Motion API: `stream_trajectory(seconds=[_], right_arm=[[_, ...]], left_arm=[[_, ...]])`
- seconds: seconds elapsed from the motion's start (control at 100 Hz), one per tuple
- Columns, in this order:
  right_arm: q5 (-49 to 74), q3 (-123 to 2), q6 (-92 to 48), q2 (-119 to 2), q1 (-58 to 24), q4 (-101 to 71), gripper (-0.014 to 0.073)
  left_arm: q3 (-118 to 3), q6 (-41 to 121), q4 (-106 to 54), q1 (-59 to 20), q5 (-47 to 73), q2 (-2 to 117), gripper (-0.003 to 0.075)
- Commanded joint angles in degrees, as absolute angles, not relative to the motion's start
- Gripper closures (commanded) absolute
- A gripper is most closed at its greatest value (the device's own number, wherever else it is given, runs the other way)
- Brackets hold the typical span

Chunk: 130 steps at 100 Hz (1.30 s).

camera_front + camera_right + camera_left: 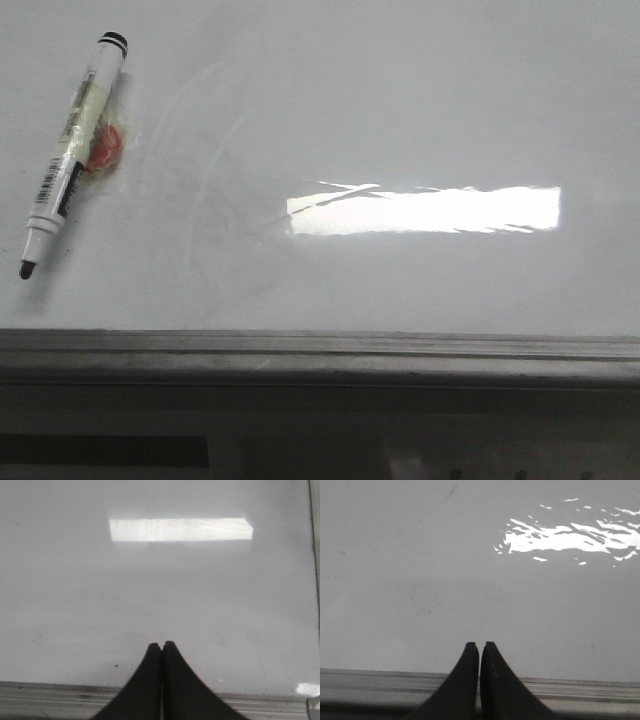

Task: Write number 6 on whiteboard

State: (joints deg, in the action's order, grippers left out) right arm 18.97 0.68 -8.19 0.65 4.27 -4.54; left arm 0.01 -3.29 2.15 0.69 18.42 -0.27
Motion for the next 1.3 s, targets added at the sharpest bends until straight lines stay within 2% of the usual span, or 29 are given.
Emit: stream_trajectory(seconds=[0.0,0.36,0.56,0.77,1.14,1.29], right_arm=[[17.46,1.49,-8.54,1.51,4.55,-4.02,0.0657],[9.89,1.49,-8.54,1.51,4.55,-5.18,0.0657],[4.14,1.49,-8.54,1.51,4.55,-19.05,0.0657],[3.61,1.37,-8.54,1.51,4.55,-19.53,0.0657],[14.04,-7.05,-8.64,-4.74,4.55,-18.55,0.0657],[18.00,-12.11,-10.62,-10.98,4.55,-18.47,0.0657]], left_arm=[[1.35,-3.94,1.96,0.61,14.17,-2.00,0.0741],[1.35,-3.94,0.38,0.61,9.10,-2.00,0.0741],[1.35,-3.94,-6.10,0.61,4.05,-2.00,0.0741],[1.25,-3.94,-6.01,0.73,1.22,-2.00,0.0741],[-5.71,-3.94,-5.73,0.54,6.99,0.62,0.0741],[-10.27,3.01,-5.62,0.54,10.08,4.49,0.0741]])
